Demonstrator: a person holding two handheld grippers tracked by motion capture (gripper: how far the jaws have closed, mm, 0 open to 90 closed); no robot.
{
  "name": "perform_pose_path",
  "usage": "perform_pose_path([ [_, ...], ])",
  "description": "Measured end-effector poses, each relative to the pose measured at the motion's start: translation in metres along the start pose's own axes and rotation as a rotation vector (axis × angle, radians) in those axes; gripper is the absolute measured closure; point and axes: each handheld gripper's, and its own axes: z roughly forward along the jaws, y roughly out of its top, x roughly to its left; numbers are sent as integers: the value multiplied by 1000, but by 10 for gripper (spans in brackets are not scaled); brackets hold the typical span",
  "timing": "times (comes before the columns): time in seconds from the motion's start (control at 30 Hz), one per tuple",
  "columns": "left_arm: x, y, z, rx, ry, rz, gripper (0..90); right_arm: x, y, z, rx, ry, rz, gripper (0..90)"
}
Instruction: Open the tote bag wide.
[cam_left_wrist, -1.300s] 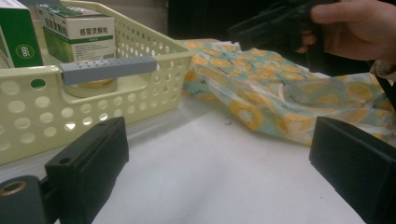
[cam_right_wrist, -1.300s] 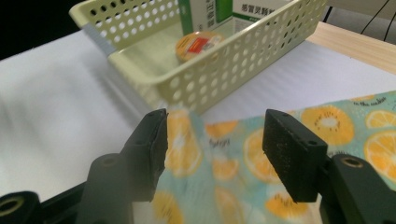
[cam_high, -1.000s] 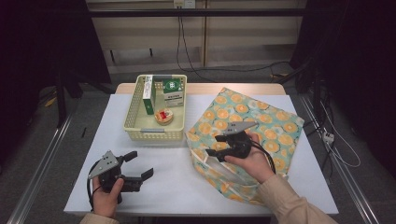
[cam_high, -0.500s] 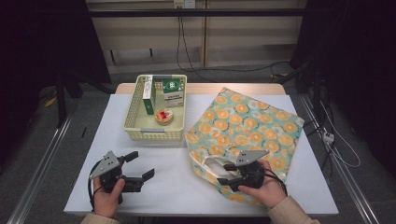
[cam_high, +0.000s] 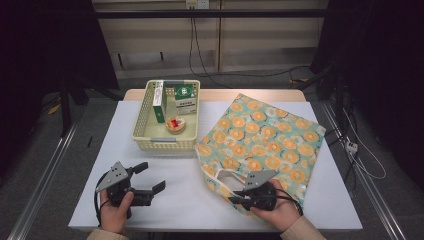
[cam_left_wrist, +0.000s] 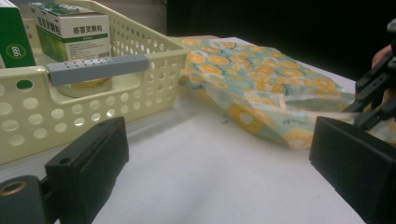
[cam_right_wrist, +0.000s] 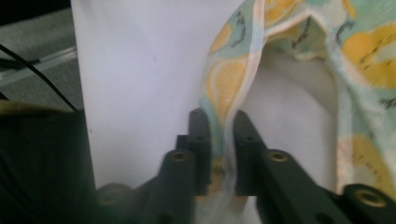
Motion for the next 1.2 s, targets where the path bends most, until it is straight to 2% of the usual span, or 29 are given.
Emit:
perform_pose_path([
  [0.1, -1, 1, 0, -4, -2, -2, 47, -12, 12, -12, -53, -1, 51, 878],
  [0.17, -1, 1, 0, -6, -3, 1, 47, -26, 21, -22, -90, -25, 69, 883],
  [0.23, -1, 1, 0, -7, -3, 1, 47, -40, 27, -30, -144, -4, 133, 882],
  [0.3, -1, 1, 0, -5, -3, 0, 47, -52, 31, -36, -170, -8, 168, 879],
  [0.33, -1, 1, -1, -2, -3, 2, 47, -55, 32, -38, -170, -12, 169, 877],
  [0.5, 0, 1, -2, -5, 1, -1, 47, -56, 34, -37, -151, -12, 147, 874],
  [0.53, 0, 1, -2, -5, 1, -2, 47, -57, 33, -36, -158, 2, 156, 866],
  [0.6, 0, 1, -2, -5, -2, 1, 47, -59, 32, -37, -170, -6, 172, 862],
  [0.7, 0, 1, -1, -4, -2, 0, 47, -61, 32, -39, -192, 7, 193, 837],
  [0.8, 1, 0, -2, -1, 0, 5, 47, -58, 31, -38, -170, 5, 190, 840],
  [0.9, 0, 1, -1, -5, 2, 0, 47, -56, 30, -38, -180, 21, 191, 805],
  [0.97, -1, 1, -1, -3, -2, 2, 47, -57, 29, -38, -179, 19, 187, 837],
  [1.03, -1, 1, 0, -6, -4, -2, 47, -58, 28, -39, -185, 33, 192, 813],
  [1.1, -1, 0, 1, -5, -4, -3, 47, -57, 29, -41, -185, 10, 181, 871],
  [1.13, 0, 0, 1, 1, -4, 4, 47, -57, 30, -42, -173, -5, 168, 880],
  [1.2, 0, 0, 1, 2, -5, -1, 47, -60, 30, -43, -171, -29, 170, 885],
])
